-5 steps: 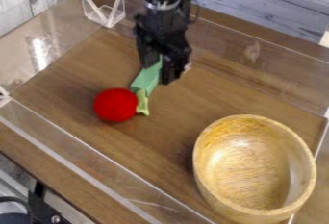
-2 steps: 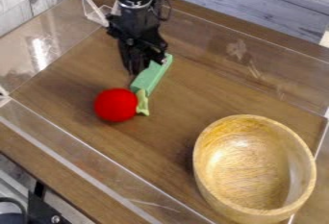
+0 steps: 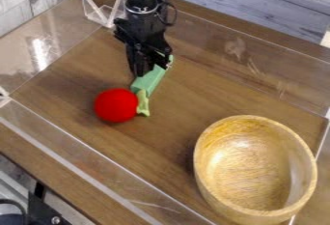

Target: Move the red object to the right side of the table

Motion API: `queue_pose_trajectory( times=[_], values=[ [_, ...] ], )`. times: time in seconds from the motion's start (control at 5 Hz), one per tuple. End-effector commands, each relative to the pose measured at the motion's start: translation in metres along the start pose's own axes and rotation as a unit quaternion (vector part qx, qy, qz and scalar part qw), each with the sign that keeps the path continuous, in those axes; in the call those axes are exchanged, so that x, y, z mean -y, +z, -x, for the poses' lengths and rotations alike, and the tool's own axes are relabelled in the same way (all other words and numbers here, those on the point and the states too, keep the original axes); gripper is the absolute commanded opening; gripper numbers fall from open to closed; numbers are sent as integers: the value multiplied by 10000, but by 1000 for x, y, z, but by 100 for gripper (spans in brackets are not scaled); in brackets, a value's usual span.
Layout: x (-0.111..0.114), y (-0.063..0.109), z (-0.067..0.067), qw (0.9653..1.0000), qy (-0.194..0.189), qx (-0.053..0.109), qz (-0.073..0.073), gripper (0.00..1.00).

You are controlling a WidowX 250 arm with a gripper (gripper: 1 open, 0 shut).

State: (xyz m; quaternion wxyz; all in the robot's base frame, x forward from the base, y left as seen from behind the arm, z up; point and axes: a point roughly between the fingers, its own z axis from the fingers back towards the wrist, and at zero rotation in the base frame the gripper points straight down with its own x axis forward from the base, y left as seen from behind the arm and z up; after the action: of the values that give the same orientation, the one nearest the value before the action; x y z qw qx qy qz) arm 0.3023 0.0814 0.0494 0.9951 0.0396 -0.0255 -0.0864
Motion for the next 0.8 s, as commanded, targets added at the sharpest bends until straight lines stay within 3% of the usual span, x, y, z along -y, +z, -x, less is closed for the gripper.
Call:
queue_pose_trajectory(
  times=[0.0, 0.4, 0.6],
  values=[
    [2, 24, -3, 9995, -85, 265, -167, 0],
    [18, 39, -3, 9992, -127, 278, -261, 0],
    [23, 40, -2, 9991, -160, 284, -275, 100]
  ],
)
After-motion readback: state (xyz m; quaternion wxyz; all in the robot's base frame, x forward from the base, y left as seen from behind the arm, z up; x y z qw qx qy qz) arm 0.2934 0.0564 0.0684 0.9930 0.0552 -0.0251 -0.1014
